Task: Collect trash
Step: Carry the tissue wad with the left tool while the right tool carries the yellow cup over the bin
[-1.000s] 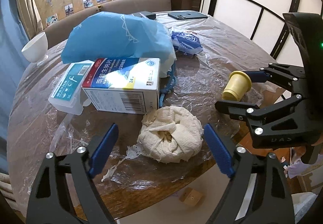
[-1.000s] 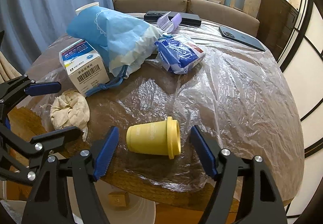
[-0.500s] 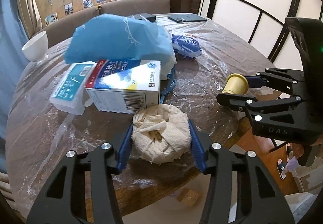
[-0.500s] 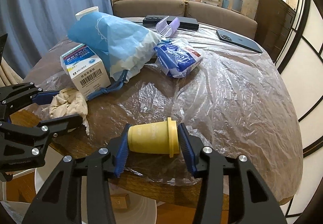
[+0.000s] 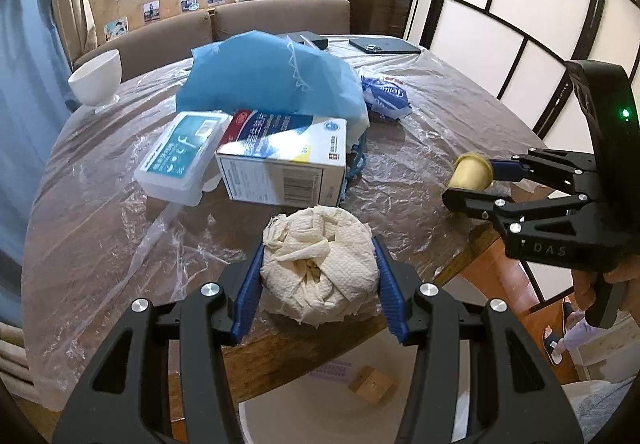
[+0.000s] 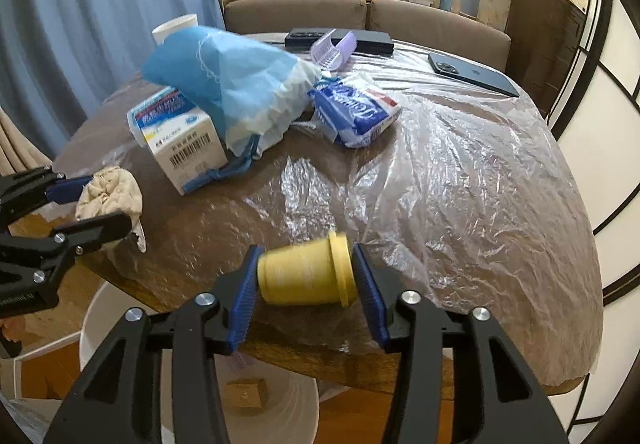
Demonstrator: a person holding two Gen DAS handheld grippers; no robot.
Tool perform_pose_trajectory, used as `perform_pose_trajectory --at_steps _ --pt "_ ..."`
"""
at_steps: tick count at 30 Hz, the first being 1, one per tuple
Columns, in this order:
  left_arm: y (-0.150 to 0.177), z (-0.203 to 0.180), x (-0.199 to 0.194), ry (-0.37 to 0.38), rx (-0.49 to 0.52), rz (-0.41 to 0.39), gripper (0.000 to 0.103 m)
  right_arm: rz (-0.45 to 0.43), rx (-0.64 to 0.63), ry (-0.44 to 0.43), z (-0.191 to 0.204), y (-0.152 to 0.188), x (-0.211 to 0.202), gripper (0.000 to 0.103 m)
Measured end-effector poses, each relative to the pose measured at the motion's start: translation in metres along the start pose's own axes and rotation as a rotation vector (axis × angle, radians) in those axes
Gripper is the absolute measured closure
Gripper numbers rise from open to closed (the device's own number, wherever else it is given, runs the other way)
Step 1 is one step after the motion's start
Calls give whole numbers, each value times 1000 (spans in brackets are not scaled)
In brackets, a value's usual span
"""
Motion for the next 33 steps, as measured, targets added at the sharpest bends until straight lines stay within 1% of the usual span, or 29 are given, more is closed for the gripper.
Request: perform_pose_trajectory --at_steps 1,2,7,12,14,15,16,17,25,33 --pt "1 0 1 1 0 2 51 1 -2 7 1 1 0 37" --pt "1 0 1 0 1 3 51 -4 -4 13 1 2 -1 36" --pt "4 2 1 0 2 9 51 -16 -5 26 1 7 -7 36" --pt "5 6 1 1 -1 9 51 -37 59 21 -8 2 -9 36" --pt "5 6 0 0 -1 8 51 -43 71 25 -9 0 -8 39" --pt "5 7 0 0 -1 8 51 -40 69 27 -9 -1 -6 50" --pt "5 7 0 1 -3 8 51 -32 65 29 -8 -2 -4 57" --pt "5 8 -1 1 -3 8 51 -28 61 35 -7 -2 -3 59" --pt "6 11 -8 2 -16 -1 51 -37 70 9 -3 -1 -13 59" --pt "7 8 -20 12 -6 -4 51 -54 58 -56 12 1 -29 59"
Point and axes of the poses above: each gripper's, at about its wrist camera, not at the fingertips, and x roughly the way its jaws point, z to its left, y to its underside, the point moved 2 cm from there along x, roughly the way its jaws point, and after that the axes turned 1 degree about y, right-handed, at the moved point
